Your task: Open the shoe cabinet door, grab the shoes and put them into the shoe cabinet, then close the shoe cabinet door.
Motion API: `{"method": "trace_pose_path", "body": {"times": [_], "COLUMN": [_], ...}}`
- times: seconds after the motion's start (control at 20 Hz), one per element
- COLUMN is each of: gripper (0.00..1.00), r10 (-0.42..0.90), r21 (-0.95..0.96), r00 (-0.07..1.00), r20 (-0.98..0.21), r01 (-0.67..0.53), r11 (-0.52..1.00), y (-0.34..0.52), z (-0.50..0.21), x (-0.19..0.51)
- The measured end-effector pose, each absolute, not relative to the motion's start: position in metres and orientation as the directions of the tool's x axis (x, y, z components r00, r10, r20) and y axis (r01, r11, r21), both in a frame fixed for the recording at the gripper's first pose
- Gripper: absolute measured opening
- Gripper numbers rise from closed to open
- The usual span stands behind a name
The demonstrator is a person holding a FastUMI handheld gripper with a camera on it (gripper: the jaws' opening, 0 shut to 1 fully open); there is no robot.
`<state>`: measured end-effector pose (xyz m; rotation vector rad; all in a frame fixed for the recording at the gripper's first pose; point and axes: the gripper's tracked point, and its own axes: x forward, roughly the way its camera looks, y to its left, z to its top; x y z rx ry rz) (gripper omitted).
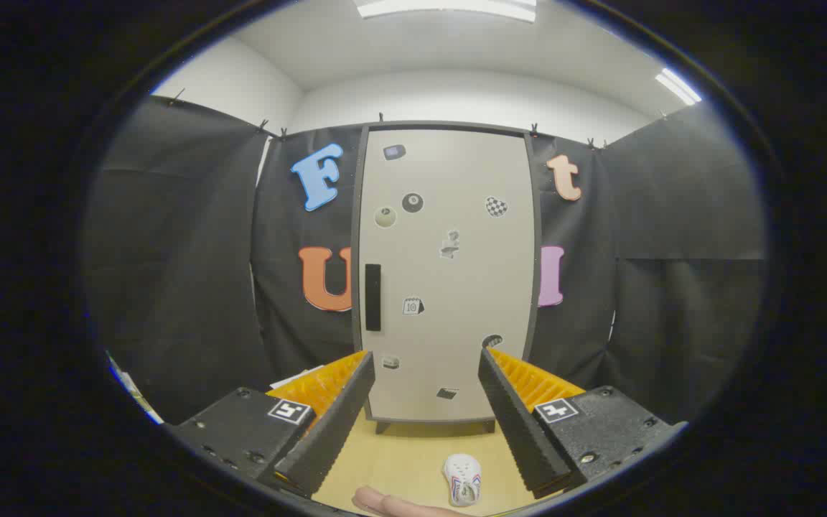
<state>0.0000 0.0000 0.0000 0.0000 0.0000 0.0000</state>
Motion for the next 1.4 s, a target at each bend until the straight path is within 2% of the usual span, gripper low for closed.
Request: {"method": "trace_pose_path", "body": {"times": [0.7,0.85,1.4], "gripper": [0.98,0.98,0.98], "r10": [-0.040,-0.040,0.050], "r21": [-0.014,-0.005,0.007], "r00": [0.999,0.998,0.998], "r20": [0.014,0.046,0.024], "r01": [0.040,0.041,-0.050], "r11": [0.999,0.999,0.999], "y": [0.012,0.014,0.038], "z": [0.019,0.036,0.065], "x": [-0.005,-0.012,0.005]}}
